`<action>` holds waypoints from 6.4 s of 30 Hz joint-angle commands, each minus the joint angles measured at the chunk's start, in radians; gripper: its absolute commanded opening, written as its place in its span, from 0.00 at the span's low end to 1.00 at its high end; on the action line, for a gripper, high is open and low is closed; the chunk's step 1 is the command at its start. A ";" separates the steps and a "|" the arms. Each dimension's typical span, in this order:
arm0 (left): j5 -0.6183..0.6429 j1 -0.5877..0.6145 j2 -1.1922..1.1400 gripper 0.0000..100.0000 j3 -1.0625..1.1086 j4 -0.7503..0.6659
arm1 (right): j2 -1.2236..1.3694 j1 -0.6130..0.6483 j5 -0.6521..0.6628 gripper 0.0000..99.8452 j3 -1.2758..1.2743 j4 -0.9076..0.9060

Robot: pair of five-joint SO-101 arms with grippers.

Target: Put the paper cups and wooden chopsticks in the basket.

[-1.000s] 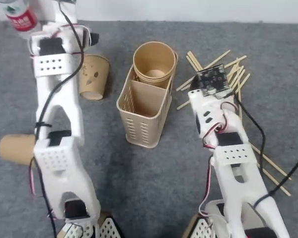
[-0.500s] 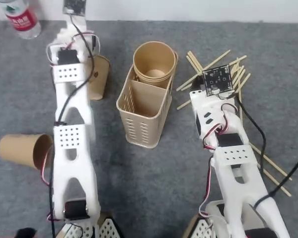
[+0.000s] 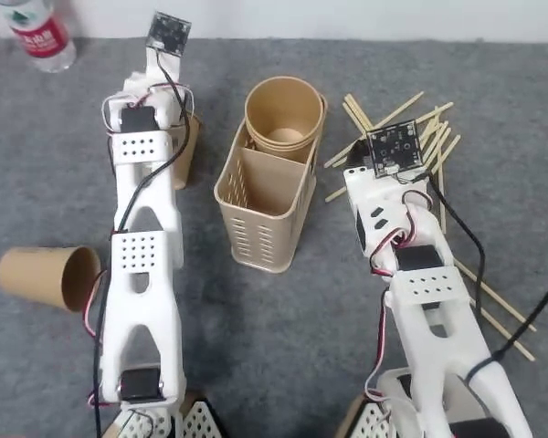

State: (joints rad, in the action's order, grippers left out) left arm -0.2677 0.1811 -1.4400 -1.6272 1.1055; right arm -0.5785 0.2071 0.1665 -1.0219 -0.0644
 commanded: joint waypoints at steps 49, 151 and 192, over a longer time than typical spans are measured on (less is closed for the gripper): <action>-0.568 0.491 1.272 0.16 1.170 0.597 | -0.042 0.007 -0.009 0.01 -0.006 0.008; 0.473 -0.350 1.478 0.32 1.300 0.235 | -0.041 0.013 0.072 0.01 -0.115 0.191; -0.482 0.617 2.389 0.30 2.695 -0.233 | -0.039 0.013 0.069 0.01 -0.118 0.183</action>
State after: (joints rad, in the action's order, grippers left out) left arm -0.7710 0.7580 0.7848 0.8830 1.0334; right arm -0.5877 0.2271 0.2279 -1.1477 0.1043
